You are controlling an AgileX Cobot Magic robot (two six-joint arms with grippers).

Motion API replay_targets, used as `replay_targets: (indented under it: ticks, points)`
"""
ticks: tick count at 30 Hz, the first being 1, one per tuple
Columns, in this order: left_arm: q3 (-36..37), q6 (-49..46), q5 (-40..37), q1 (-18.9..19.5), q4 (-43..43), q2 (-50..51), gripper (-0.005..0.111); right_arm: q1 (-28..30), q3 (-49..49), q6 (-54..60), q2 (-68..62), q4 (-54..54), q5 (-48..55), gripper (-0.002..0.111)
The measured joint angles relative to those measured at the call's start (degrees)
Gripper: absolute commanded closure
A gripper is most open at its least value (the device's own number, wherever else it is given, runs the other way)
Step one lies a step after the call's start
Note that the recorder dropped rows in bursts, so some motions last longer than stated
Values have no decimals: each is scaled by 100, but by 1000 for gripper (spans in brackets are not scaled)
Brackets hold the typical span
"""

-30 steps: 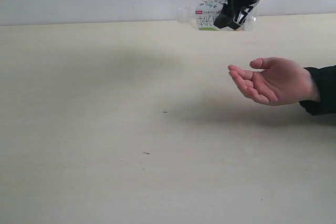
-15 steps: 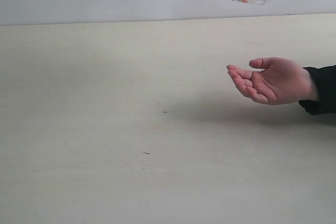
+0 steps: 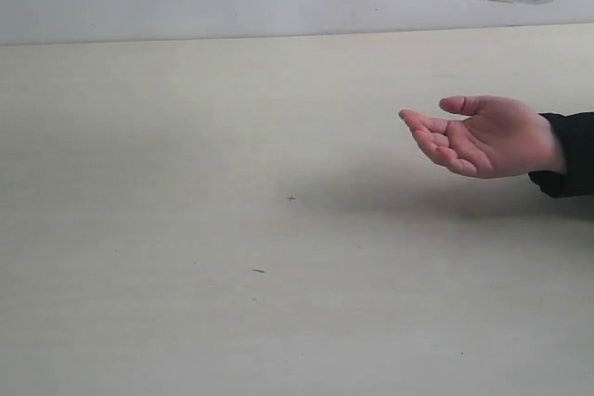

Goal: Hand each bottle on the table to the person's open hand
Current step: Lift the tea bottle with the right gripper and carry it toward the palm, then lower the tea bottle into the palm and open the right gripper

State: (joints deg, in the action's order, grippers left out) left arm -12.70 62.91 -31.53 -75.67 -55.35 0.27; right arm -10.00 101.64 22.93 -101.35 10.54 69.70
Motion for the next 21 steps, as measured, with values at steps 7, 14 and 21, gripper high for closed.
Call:
replay_targets:
  ticks: [7,14,21]
  points:
    - [0,0,0,0,0,0,107,0,-1214,-263,604,0,-39,108]
    - [0,0,0,0,0,0,107,0,-3453,-884,1791,-9,-1973,108]
    - [0,0,0,0,0,0,107,0,-4697,-1233,1899,200,-3493,108]
